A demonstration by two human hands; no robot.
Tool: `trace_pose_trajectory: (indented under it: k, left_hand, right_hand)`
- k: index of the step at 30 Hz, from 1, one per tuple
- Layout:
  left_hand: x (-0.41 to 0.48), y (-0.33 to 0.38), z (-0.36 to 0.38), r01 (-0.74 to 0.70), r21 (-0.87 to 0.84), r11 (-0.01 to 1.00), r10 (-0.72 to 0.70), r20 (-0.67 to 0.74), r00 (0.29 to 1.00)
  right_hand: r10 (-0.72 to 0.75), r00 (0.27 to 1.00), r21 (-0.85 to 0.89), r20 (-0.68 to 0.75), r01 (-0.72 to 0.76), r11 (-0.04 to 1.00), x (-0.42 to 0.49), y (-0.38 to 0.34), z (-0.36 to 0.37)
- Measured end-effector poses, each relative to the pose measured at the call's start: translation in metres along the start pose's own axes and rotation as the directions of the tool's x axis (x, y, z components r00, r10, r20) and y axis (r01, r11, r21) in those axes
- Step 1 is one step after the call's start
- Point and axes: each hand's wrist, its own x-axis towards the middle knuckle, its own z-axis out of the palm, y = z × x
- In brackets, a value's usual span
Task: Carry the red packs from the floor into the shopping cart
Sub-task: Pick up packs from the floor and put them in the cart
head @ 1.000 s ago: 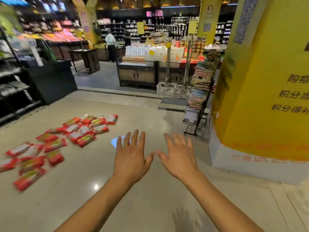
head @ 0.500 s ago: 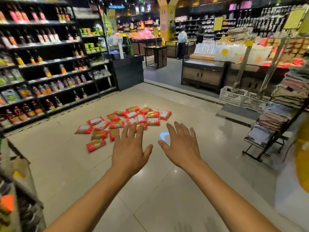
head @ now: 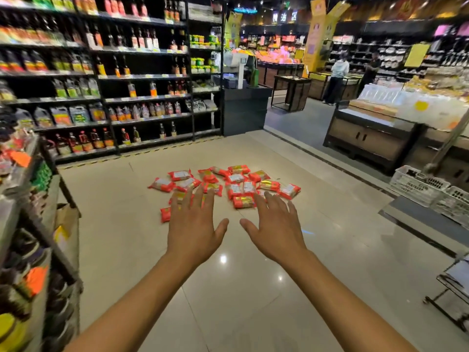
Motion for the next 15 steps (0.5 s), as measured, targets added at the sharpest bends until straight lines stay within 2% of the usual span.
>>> trace_pose_trajectory:
  k: [8, 15]
  left_hand:
    - [0.08, -0.055, 0.035, 0.052, 0.034, 0.998, -0.053, 0.026, 0.998]
    - [0.13, -0.086, 0.055, 0.076, 0.058, 0.995, -0.081, 0.075, 0.994]
  right_hand:
    - [-0.01, 0.997, -0.02, 0.077, 0.012, 1.0, 0.099, -0.024, 0.029]
    - [-0.064, 0.996, -0.013, 0.062, 0.065, 0.998, 0.167, -0.034, 0.05]
